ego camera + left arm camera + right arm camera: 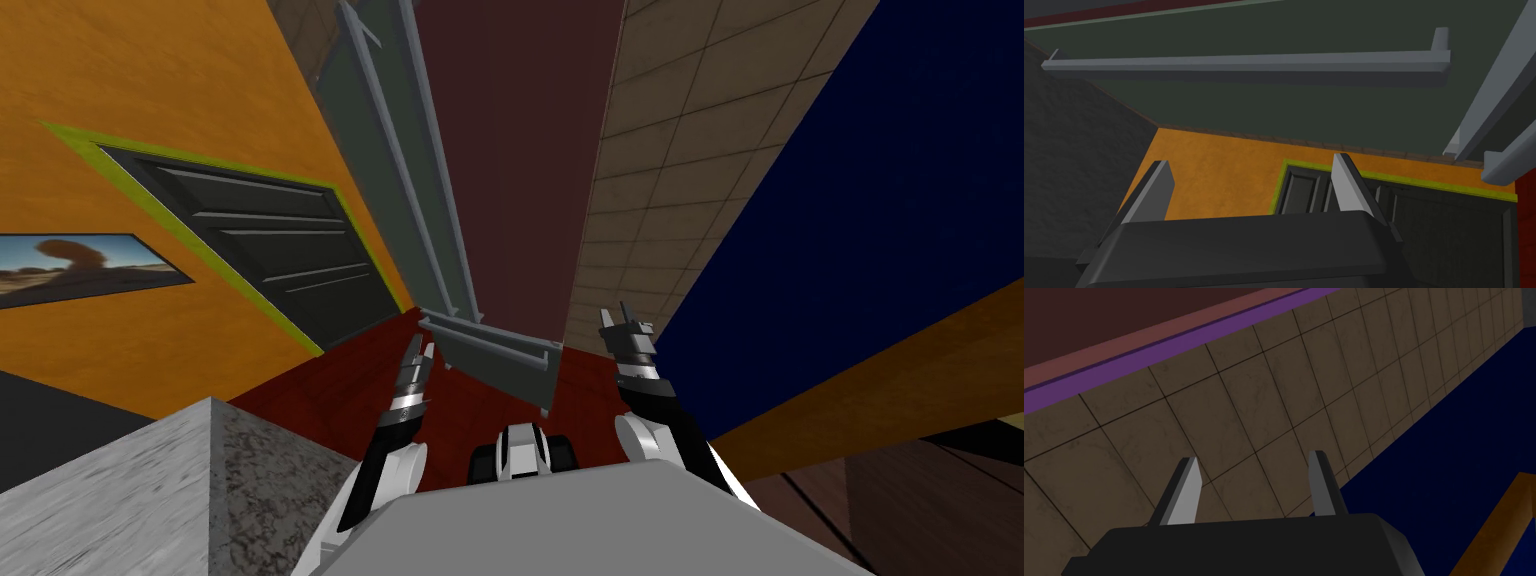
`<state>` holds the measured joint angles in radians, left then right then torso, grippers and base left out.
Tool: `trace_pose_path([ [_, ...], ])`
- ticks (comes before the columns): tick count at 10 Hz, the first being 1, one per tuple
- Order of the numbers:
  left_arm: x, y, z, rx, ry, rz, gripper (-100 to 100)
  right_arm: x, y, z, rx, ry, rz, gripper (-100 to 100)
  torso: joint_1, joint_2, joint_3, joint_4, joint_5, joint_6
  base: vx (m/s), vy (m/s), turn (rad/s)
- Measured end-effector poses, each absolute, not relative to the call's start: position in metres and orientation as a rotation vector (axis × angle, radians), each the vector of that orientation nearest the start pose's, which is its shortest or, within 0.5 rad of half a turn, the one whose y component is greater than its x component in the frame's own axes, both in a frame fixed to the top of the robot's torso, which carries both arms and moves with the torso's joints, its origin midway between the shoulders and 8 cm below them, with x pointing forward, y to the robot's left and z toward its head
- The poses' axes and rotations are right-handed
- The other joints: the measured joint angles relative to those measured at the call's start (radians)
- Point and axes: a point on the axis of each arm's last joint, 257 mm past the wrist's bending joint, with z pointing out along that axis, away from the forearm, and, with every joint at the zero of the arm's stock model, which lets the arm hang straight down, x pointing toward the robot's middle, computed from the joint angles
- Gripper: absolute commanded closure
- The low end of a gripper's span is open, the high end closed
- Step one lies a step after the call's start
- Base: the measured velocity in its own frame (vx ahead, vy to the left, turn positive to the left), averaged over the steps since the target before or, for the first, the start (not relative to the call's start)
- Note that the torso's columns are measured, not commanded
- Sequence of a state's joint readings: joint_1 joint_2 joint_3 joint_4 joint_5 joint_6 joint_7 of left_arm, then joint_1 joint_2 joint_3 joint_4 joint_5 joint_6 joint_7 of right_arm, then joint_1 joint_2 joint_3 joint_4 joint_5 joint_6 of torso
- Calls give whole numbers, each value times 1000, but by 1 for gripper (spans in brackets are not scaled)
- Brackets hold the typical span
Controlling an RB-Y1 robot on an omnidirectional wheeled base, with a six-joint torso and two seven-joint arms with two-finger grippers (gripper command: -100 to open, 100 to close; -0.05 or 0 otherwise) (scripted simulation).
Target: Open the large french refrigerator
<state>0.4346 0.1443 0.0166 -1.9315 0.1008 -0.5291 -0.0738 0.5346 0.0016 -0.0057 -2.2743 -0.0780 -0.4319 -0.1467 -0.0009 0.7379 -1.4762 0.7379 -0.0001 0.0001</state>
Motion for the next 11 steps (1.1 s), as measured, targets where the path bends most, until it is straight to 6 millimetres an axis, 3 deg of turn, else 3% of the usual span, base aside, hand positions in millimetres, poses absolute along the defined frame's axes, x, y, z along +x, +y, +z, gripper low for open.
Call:
trace_pose_path([
  [11,394,342,-181,-842,920,-1122,-100,351,-297,-3,852,582,1442,0,1,1,1,0,0,0,22,-96,-19],
])
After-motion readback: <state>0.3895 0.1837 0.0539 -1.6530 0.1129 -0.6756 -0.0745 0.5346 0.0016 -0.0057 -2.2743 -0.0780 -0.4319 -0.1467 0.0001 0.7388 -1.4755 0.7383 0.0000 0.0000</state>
